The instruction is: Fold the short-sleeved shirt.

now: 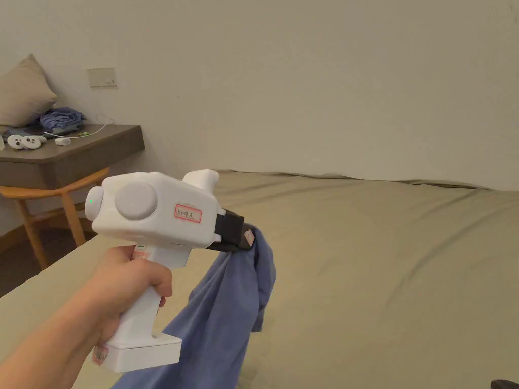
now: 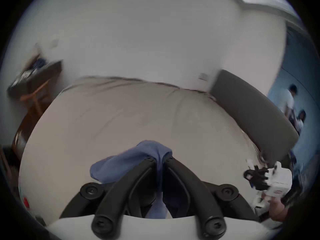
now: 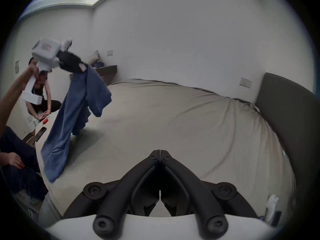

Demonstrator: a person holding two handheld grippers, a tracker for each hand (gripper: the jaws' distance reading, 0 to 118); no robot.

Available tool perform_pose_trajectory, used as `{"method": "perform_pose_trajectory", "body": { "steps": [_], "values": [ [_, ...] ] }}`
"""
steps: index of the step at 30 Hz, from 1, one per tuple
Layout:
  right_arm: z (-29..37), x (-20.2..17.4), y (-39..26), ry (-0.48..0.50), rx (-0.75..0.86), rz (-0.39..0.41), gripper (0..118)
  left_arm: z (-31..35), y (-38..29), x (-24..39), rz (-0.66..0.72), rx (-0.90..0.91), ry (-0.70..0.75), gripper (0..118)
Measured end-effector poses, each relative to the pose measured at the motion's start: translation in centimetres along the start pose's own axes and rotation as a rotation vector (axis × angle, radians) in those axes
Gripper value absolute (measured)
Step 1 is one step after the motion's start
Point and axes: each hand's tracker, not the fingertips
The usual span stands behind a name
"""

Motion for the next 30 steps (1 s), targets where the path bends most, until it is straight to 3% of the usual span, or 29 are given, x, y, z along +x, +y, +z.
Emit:
{"method": "perform_pose_trajectory", "body": {
  "steps": [3, 9, 15, 18, 20, 21, 22, 30],
  "values": [
    [2.6, 3.0, -0.8, -0.086, -0.022, -0.043, 2, -3.4, 2.7, 6.8, -0.137, -0.017, -0.099, 2],
    [8.0, 8.9, -3.5, -0.266, -0.051, -0.138, 2, -13.6, 1.8, 20.6, -0.235, -0.134, -0.365, 2],
    [12.0, 13.3, -6.6, -0.384, -0.058, -0.238, 2, -23.4, -6.9, 31.8, -0.257, -0.339, -0.566, 2],
    [12.2, 14.2, -7.4, -0.402, -0.072, -0.238, 2, -26.4, -11.6, 34.1, -0.208, -0.422, -0.562, 4],
    [11.7, 14.5, -7.7, -0.399, -0.079, -0.242, 2, -27.7, -13.7, 33.7, -0.149, -0.448, -0.498, 20],
    [11.2, 14.7, -7.6, -0.393, -0.089, -0.253, 2, -27.9, -14.2, 32.9, -0.093, -0.461, -0.452, 57],
    [10.9, 14.8, -7.5, -0.39, -0.092, -0.255, 2, -27.8, -14.2, 32.2, -0.077, -0.465, -0.406, 83],
    [7.1, 13.1, -4.5, -0.281, -0.064, -0.21, 2, -12.1, -7.1, 17.1, 0.055, -0.068, -0.145, 85]
  ]
}}
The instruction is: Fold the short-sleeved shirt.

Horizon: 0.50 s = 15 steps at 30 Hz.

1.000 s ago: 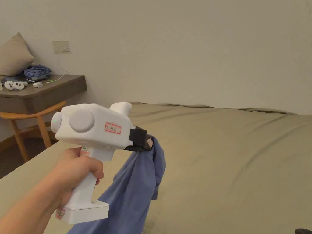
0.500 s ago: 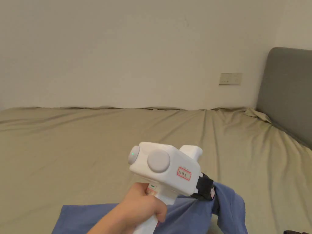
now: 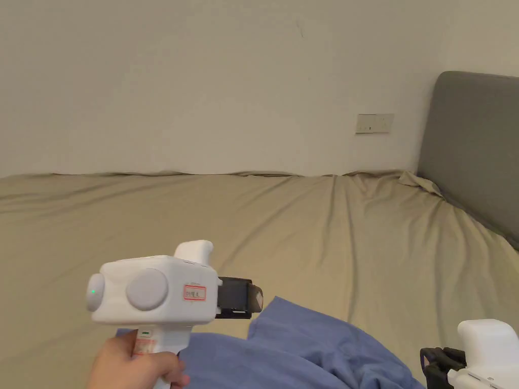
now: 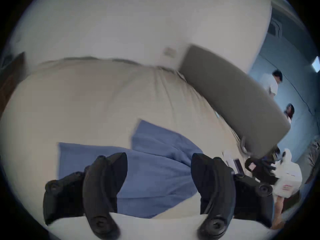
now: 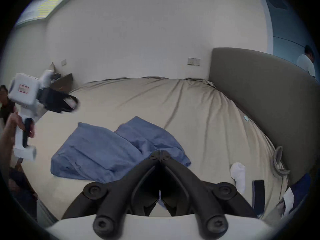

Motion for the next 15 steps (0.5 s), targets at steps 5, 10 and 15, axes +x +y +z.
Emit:
{"method": "perform_pose_trajectory", "body": {
  "steps": [5, 10, 15],
  "values": [
    [-1.2, -2.8, 1.2, 0.071, 0.021, 0.027, 2, 12.7, -2.9, -6.4, 0.061, 0.206, 0.209, 81],
    [-1.5, -4.8, 1.0, 0.112, 0.024, 0.046, 2, 18.2, -9.3, -9.5, 0.056, 0.294, 0.535, 0],
    [-1.8, -5.6, 0.8, 0.12, 0.011, 0.073, 2, 17.0, -12.0, -12.6, 0.177, 0.233, 0.479, 0]
  ]
}}
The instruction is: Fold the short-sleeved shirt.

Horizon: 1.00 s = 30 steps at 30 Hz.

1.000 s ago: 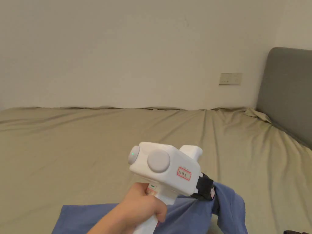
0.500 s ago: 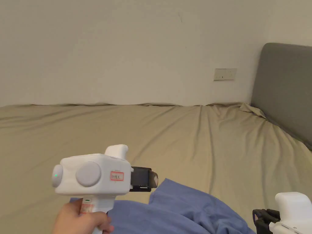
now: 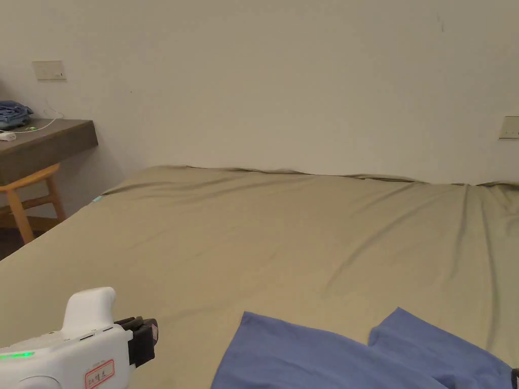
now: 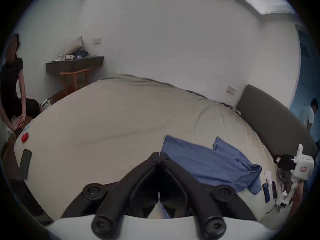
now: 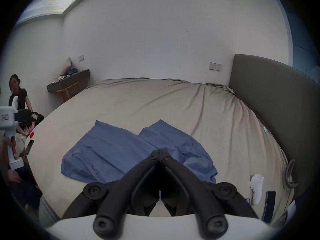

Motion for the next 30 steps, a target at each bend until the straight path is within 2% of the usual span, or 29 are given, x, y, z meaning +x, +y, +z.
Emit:
{"method": "perform_pose_trajectory", "body": {
  "steps": [4, 8, 9, 10, 11, 12, 15, 21, 22, 24, 25, 26, 27, 28, 29, 30],
  "values": [
    [-0.6, 1.1, 0.3, -0.015, -0.001, 0.009, 2, -5.5, 1.8, 2.3, -0.079, -0.091, -0.048, 0],
    [-0.4, 2.6, 0.6, -0.047, -0.005, 0.003, 2, -15.5, 5.0, 5.9, -0.153, -0.229, -0.103, 0],
    [-0.4, 3.1, 0.5, -0.053, -0.009, -0.004, 2, -18.5, 5.7, 6.7, -0.173, -0.264, -0.123, 12],
    [-0.3, 3.5, 0.3, -0.06, -0.013, -0.012, 2, -20.9, 6.2, 7.3, -0.176, -0.303, -0.126, 42],
    [-0.1, 3.8, 0.2, -0.068, -0.024, -0.014, 2, -23.4, 6.4, 8.2, -0.195, -0.334, -0.117, 89],
    [-0.1, 4.2, 0.0, -0.076, -0.033, -0.013, 2, -26.1, 6.4, 8.9, -0.207, -0.423, -0.112, 114],
    [0.2, 4.9, -0.7, -0.101, -0.054, -0.021, 2, -32.3, 5.0, 9.7, -0.175, -0.597, -0.087, 114],
    [0.3, 6.6, -2.0, -0.15, -0.095, -0.039, 2, -36.9, 1.4, 9.8, -0.183, -0.654, 0.004, 113],
    [0.4, 6.9, -2.2, -0.157, -0.099, -0.051, 2, -37.0, 1.1, 9.7, -0.187, -0.66, 0.012, 110],
    [0.6, 7.8, -2.4, -0.17, -0.111, -0.089, 2, -35.5, 0.9, 10.1, -0.281, -0.584, 0.037, 101],
    [0.5, 8.2, -2.5, -0.174, -0.112, -0.111, 2, -35.1, 1.0, 10.3, -0.301, -0.571, 0.054, 88],
    [0.5, 8.7, -2.6, -0.175, -0.112, -0.136, 2, -34.8, 1.1, 10.4, -0.319, -0.559, 0.049, 66],
    [0.3, 9.2, -2.5, -0.17, -0.112, -0.155, 2, -33.7, 1.2, 10.3, -0.305, -0.55, 0.022, 28],
    [0.1, 9.5, -2.5, -0.158, -0.116, -0.173, 4, -33.1, 1.1, 10.3, -0.248, -0.557, -0.043, 1],
    [-0.3, 9.9, -2.4, -0.135, -0.132, -0.187, 18, -32.8, 1.2, 9.9, -0.168, -0.571, -0.086, 1],
    [-0.9, 10.2, -2.2, -0.095, -0.161, -0.209, 56, -32.7, 1.1, 9.8, -0.126, -0.577, -0.088, 1]
  ]
}}
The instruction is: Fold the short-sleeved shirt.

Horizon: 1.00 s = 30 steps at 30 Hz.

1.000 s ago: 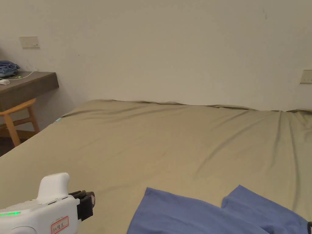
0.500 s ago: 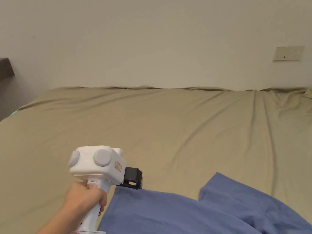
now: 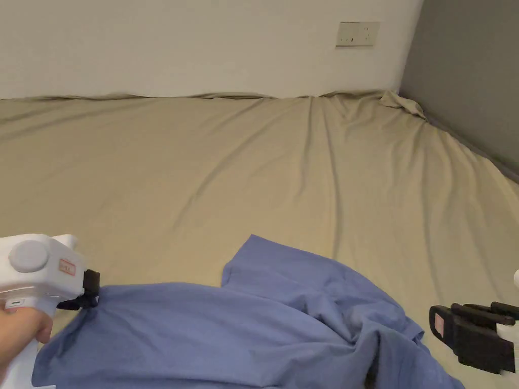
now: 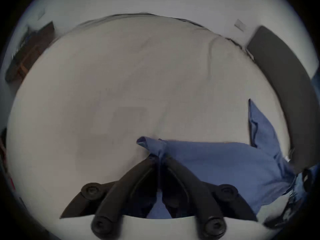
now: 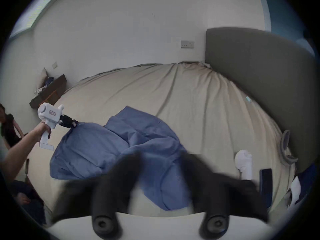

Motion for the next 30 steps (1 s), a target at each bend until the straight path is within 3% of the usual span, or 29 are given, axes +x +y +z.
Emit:
{"method": "perform_pose_trajectory", "body": {
  "steps": [1, 2, 6, 8, 10, 11, 12, 13, 14, 15, 17, 20, 30],
  "values": [
    [-0.8, 0.3, 0.3, 0.02, -0.026, -0.011, 93, 0.1, -0.2, 0.0, -0.01, 0.0, 0.006, 1],
    [-2.0, 0.5, 0.6, 0.052, -0.069, -0.015, 115, 0.7, -0.3, -0.1, -0.02, 0.015, 0.011, 1],
    [-5.3, 0.4, 1.8, 0.14, -0.153, -0.152, 116, 1.8, -1.1, -0.2, -0.023, 0.016, -0.038, 1],
    [-7.1, 0.0, 2.1, 0.238, -0.204, -0.199, 116, 2.1, -1.6, -0.2, -0.02, 0.019, -0.044, 1],
    [-8.9, -0.7, 2.1, 0.236, -0.264, -0.253, 116, 1.9, -1.6, -0.4, -0.016, 0.02, -0.045, 1],
    [-10.0, -0.9, 2.0, 0.215, -0.311, -0.259, 115, 1.9, -1.9, -0.4, -0.012, 0.019, -0.053, 1],
    [-10.7, -1.0, 1.7, 0.163, -0.328, -0.268, 103, 1.9, -2.2, -0.4, -0.004, 0.018, -0.059, 1],
    [-11.4, -0.6, 1.5, 0.131, -0.332, -0.274, 76, 1.9, -2.4, -0.4, -0.003, 0.019, -0.063, 1],
    [-11.7, -0.6, 1.4, 0.1, -0.342, -0.267, 33, 1.7, -2.3, -0.4, -0.008, 0.02, -0.064, 1],
    [-11.9, -0.8, 1.3, 0.088, -0.341, -0.239, 16, 1.7, -2.6, -0.3, -0.014, 0.025, -0.065, 1],
    [-11.7, -1.2, 0.9, 0.061, -0.308, -0.207, 15, 1.5, -2.5, -0.4, -0.03, 0.036, -0.073, 1],
    [-10.1, -2.2, 1.2, 0.043, -0.192, -0.098, 15, 2.8, -2.0, -0.9, -0.02, 0.116, -0.126, 1],
    [-5.0, -6.2, 8.2, 0.116, 0.088, 0.012, 15, 18.1, 1.2, -1.1, -0.015, 0.497, -0.25, 1]
  ]
}}
